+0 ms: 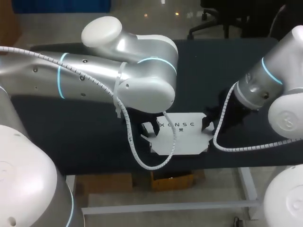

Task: Assemble the packaging by folding the flat box into shape, placing the metal phone stand inside, and closing the box properly

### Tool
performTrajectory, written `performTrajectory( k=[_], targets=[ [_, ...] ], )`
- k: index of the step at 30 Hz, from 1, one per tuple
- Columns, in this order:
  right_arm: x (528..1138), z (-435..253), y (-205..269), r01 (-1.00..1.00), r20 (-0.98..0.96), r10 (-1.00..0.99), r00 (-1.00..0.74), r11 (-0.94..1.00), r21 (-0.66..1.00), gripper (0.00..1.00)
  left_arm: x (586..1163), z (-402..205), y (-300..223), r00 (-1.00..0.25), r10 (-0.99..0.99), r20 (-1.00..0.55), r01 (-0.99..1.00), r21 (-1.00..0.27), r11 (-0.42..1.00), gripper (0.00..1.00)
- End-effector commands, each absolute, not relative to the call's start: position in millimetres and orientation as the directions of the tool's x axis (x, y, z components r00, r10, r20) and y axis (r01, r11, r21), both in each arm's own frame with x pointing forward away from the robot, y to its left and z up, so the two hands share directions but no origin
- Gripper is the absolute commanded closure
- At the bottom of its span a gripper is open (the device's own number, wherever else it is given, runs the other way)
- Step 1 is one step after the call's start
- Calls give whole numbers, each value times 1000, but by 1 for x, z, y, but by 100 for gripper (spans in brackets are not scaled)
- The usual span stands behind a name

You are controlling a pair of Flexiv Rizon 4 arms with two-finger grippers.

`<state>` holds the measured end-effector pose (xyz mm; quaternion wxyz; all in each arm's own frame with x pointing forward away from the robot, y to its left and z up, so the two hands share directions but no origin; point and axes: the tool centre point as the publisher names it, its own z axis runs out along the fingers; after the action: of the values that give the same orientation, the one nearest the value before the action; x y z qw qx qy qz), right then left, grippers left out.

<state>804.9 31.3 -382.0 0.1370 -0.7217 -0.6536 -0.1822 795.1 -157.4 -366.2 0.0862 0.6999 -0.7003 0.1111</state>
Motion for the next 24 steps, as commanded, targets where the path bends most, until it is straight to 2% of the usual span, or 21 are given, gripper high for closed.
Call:
performTrajectory(
  k=[1,24],
  targets=[
    [804,-382,29,993,452,889,76,-108,45,53,791,-369,-155,-3,-958,286,-999,-50,-12,65],
    [804,-388,32,992,528,847,56,-109,70,52,797,-378,-152,-1,-929,369,-997,-69,-26,63]
  ],
)
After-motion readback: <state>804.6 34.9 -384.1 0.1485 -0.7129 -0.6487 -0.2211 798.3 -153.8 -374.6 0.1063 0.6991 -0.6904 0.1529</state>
